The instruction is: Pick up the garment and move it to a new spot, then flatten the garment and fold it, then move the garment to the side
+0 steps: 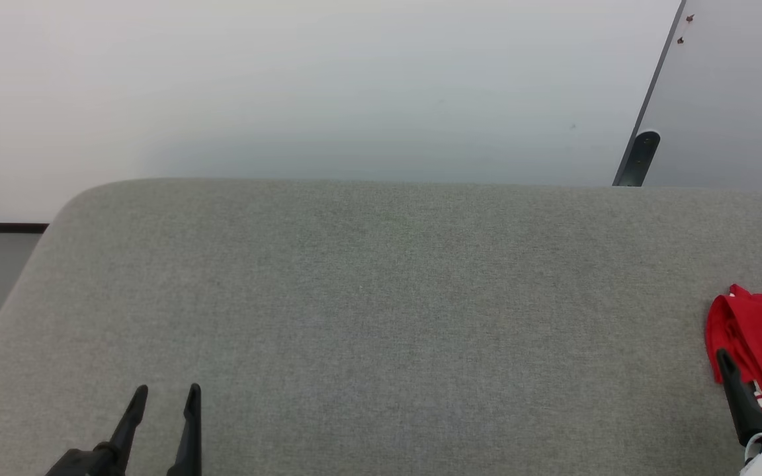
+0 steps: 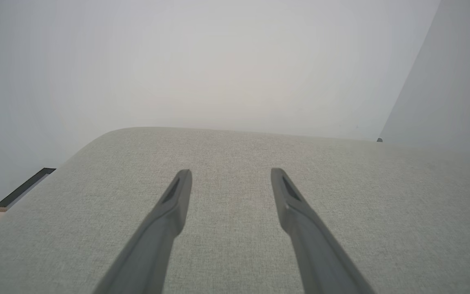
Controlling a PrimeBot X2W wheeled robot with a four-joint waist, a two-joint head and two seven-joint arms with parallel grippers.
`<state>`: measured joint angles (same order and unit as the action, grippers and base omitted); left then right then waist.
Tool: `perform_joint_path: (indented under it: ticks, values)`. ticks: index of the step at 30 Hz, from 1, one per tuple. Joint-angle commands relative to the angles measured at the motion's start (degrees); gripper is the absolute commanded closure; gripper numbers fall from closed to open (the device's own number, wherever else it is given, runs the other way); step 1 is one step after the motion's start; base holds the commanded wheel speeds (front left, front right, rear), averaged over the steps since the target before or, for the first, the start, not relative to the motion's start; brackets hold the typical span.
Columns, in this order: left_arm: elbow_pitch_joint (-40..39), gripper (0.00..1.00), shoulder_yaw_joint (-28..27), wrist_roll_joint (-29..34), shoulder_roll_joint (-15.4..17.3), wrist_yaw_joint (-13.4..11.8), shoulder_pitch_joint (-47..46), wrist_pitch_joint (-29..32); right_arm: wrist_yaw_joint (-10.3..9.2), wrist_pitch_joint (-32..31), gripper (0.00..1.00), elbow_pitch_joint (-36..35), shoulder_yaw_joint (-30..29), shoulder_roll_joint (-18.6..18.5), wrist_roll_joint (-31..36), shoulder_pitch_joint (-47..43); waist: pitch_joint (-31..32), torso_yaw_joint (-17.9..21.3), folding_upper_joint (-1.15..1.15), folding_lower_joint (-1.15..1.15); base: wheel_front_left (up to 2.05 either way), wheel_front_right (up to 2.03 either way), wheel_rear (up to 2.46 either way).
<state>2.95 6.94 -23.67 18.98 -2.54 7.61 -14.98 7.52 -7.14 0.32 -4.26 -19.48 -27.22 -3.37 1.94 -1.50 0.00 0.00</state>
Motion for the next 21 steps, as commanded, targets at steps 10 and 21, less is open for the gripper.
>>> perform_joint_path:
  ticks: [10,21]
  values:
    - [-0.6,0.00,0.8,0.3,0.1,-0.5,0.0,0.3,-0.07,-1.6,0.00,-2.5,-1.4,1.5,1.2,-1.6,0.0,-0.2,0.00,0.00,0.00,0.00,0.00]
    - [-1.4,0.00,1.0,-0.3,0.3,-1.2,0.1,0.8,-0.07,-1.8,0.00,-3.1,-1.3,2.1,1.2,-1.9,-0.1,-0.3,0.00,0.00,0.00,0.00,0.00]
